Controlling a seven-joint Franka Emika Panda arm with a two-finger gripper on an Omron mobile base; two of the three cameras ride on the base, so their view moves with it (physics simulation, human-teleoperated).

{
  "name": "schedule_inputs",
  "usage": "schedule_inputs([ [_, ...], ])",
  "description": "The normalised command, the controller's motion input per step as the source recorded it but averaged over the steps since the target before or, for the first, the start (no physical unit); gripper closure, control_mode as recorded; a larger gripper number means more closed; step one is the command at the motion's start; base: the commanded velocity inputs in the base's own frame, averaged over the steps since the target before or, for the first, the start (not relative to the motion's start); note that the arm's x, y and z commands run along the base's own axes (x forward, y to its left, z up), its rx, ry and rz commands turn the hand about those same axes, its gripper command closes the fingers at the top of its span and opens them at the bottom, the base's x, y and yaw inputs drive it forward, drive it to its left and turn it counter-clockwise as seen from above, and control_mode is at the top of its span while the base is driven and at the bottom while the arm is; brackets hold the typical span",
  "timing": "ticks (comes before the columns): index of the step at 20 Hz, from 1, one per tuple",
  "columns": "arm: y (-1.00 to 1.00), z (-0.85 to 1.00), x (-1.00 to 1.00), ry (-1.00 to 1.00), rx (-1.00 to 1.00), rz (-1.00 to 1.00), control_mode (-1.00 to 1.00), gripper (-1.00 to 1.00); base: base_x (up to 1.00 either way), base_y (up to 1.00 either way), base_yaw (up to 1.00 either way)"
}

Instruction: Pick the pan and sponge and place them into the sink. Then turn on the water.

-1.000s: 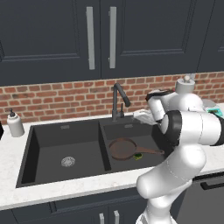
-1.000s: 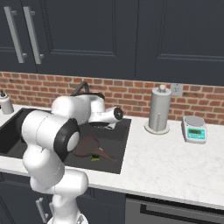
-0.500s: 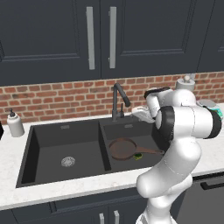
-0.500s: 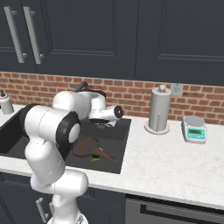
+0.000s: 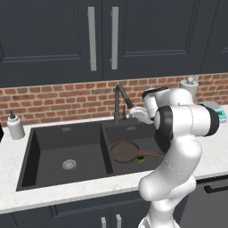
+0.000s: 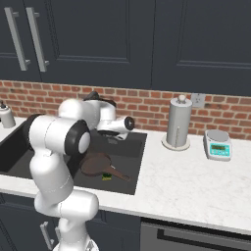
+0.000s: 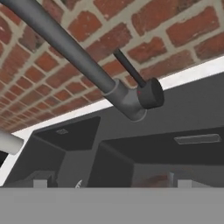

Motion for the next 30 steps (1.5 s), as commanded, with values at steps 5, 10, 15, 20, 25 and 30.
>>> schedule_inputs([
  [5,0.17,0.00,0.16,0.02,0.00,-0.01,-1.00,-1.00,0.00,0.00,0.00],
  [10,0.03,0.00,0.22,0.01,0.00,0.00,-1.00,-1.00,0.00,0.00,0.00],
  [15,0.00,-0.01,0.22,0.00,0.00,0.00,-1.00,-1.00,0.00,0.00,0.00],
  [20,0.00,-0.12,0.20,0.00,0.01,0.00,-1.00,-1.00,0.00,0.00,0.00],
  [25,0.00,-0.20,0.14,0.00,0.06,0.00,-1.00,-1.00,0.00,0.00,0.00],
  [30,0.00,-0.16,0.07,0.00,0.06,0.00,-1.00,-1.00,0.00,0.00,0.00],
])
